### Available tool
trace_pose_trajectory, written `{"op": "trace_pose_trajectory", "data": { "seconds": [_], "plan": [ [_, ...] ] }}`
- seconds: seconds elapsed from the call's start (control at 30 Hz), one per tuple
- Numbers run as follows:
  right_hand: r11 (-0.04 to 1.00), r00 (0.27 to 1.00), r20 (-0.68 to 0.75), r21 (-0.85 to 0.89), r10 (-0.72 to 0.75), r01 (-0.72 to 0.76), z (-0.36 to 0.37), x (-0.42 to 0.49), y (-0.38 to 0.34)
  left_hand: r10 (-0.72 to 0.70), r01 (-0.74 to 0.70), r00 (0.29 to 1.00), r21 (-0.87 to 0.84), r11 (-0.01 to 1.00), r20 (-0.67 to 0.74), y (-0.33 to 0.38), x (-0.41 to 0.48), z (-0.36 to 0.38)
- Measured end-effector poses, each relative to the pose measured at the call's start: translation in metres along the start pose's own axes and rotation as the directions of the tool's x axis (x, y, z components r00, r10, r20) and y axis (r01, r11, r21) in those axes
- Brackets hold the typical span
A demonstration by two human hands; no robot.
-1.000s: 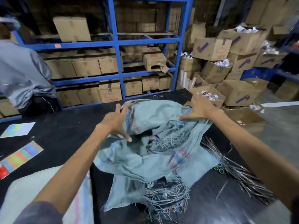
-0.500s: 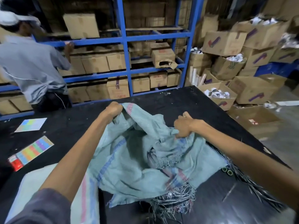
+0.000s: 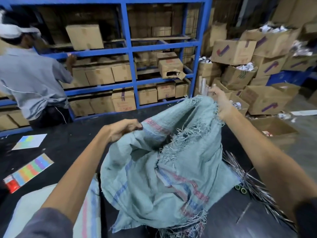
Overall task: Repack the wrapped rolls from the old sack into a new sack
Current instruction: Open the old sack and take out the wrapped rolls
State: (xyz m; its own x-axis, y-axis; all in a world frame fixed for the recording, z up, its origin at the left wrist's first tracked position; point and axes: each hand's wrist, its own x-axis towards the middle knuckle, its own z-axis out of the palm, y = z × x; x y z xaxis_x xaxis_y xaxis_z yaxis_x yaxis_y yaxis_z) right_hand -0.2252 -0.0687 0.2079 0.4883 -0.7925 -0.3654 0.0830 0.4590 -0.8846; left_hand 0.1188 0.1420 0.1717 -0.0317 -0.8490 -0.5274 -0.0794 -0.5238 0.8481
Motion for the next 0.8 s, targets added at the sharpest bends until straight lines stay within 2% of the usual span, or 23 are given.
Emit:
{"op": "trace_pose_trajectory", "data": {
  "seconds": [0.03, 0.07, 0.1, 0.13, 0.17, 0.23, 0.3, 0.33, 0.37, 0.4, 0.47, 0.5, 0.53, 0.57, 0.6, 0.63, 0.67, 0.7, 0.73, 0.77, 0.8],
  "plan": [
    [0.999, 1.000, -0.012, -0.054, -0.008, 0.007, -0.002, -0.008, 0.000, -0.005, -0.005, 0.998, 0.180, 0.984, 0.056, 0.001, -0.003, -0.005],
    [0.992, 1.000, -0.011, -0.124, 0.009, -0.010, 0.002, -0.016, 0.001, -0.015, -0.002, 0.999, 0.432, 0.902, 0.036, 0.004, -0.002, -0.011],
    [0.981, 0.998, 0.043, -0.190, 0.047, -0.038, 0.006, -0.022, 0.000, 0.020, 0.002, 0.999, 0.651, 0.759, -0.026, 0.006, 0.001, -0.013],
    [0.973, 0.990, 0.116, -0.222, 0.085, -0.058, 0.006, -0.023, 0.000, 0.083, 0.044, 0.989, 0.781, 0.623, -0.122, 0.006, 0.005, -0.014],
    [0.966, 0.978, 0.175, -0.250, 0.118, -0.072, 0.007, -0.024, -0.003, 0.183, 0.069, 0.962, 0.831, 0.551, -0.202, 0.005, 0.011, -0.016],
    [0.949, 0.980, 0.137, -0.299, 0.146, -0.099, 0.002, -0.014, -0.010, 0.402, 0.093, 0.863, 0.878, 0.470, -0.307, -0.003, 0.019, -0.021],
    [0.948, 0.991, 0.037, -0.296, 0.132, -0.116, -0.006, -0.004, -0.023, 0.539, 0.315, 0.719, 0.897, 0.309, -0.438, -0.024, 0.020, -0.026],
    [0.939, 0.993, -0.035, -0.324, 0.114, -0.119, -0.010, 0.000, -0.028, 0.560, 0.460, 0.635, 0.843, 0.279, -0.532, -0.034, 0.016, -0.029],
    [0.933, 0.992, -0.089, -0.341, 0.092, -0.117, -0.018, 0.005, -0.030, 0.531, 0.554, 0.562, 0.765, 0.327, -0.634, -0.045, 0.013, -0.032],
    [0.933, 0.990, -0.132, -0.350, 0.046, -0.090, -0.034, 0.022, -0.031, 0.460, 0.590, 0.508, 0.683, 0.430, -0.728, -0.054, 0.008, -0.035],
    [0.928, 0.978, -0.202, -0.371, -0.044, -0.035, -0.056, 0.047, -0.030, 0.179, 0.563, 0.459, 0.440, 0.699, -0.870, -0.069, 0.002, -0.047],
    [0.903, 0.967, -0.239, -0.428, -0.091, -0.021, -0.049, 0.045, -0.029, 0.010, 0.512, 0.486, 0.294, 0.807, -0.874, -0.076, 0.000, -0.050],
    [0.844, 0.950, -0.262, -0.537, -0.168, 0.001, -0.036, 0.033, -0.028, -0.145, 0.402, 0.558, 0.113, 0.909, -0.817, -0.082, 0.001, -0.051],
    [0.731, 0.938, -0.241, -0.682, -0.249, 0.019, -0.020, 0.019, -0.027, -0.263, 0.252, 0.652, -0.124, 0.960, -0.711, -0.086, 0.003, -0.048],
    [0.611, 0.930, -0.200, -0.791, -0.307, 0.031, -0.007, 0.006, -0.024, -0.314, 0.090, 0.727, -0.369, 0.925, -0.610, -0.087, 0.006, -0.042],
    [0.470, 0.911, -0.167, -0.882, -0.377, 0.033, -0.001, 0.002, -0.020, -0.323, -0.050, 0.779, -0.567, 0.822, -0.537, -0.083, 0.007, -0.033],
    [0.378, 0.884, -0.175, -0.926, -0.433, 0.002, 0.000, 0.003, -0.013, -0.310, -0.148, 0.809, -0.684, 0.715, -0.500, -0.075, 0.007, -0.024],
    [0.360, 0.858, -0.199, -0.933, -0.474, -0.018, 0.001, 0.004, -0.007, -0.286, -0.189, 0.838, -0.738, 0.647, -0.465, -0.066, 0.007, -0.016],
    [0.395, 0.822, -0.262, -0.917, -0.505, -0.050, 0.001, 0.007, 0.002, -0.274, -0.189, 0.854, -0.753, 0.630, -0.443, -0.058, 0.011, -0.011],
    [0.417, 0.801, -0.300, -0.906, -0.517, -0.070, 0.001, 0.010, 0.011, -0.289, -0.178, 0.853, -0.762, 0.623, -0.435, -0.048, 0.011, -0.004],
    [0.493, 0.808, -0.357, -0.865, -0.469, -0.097, 0.000, 0.016, 0.018, -0.291, -0.146, 0.858, -0.742, 0.655, -0.425, -0.039, 0.011, 0.004]
  ]
}}
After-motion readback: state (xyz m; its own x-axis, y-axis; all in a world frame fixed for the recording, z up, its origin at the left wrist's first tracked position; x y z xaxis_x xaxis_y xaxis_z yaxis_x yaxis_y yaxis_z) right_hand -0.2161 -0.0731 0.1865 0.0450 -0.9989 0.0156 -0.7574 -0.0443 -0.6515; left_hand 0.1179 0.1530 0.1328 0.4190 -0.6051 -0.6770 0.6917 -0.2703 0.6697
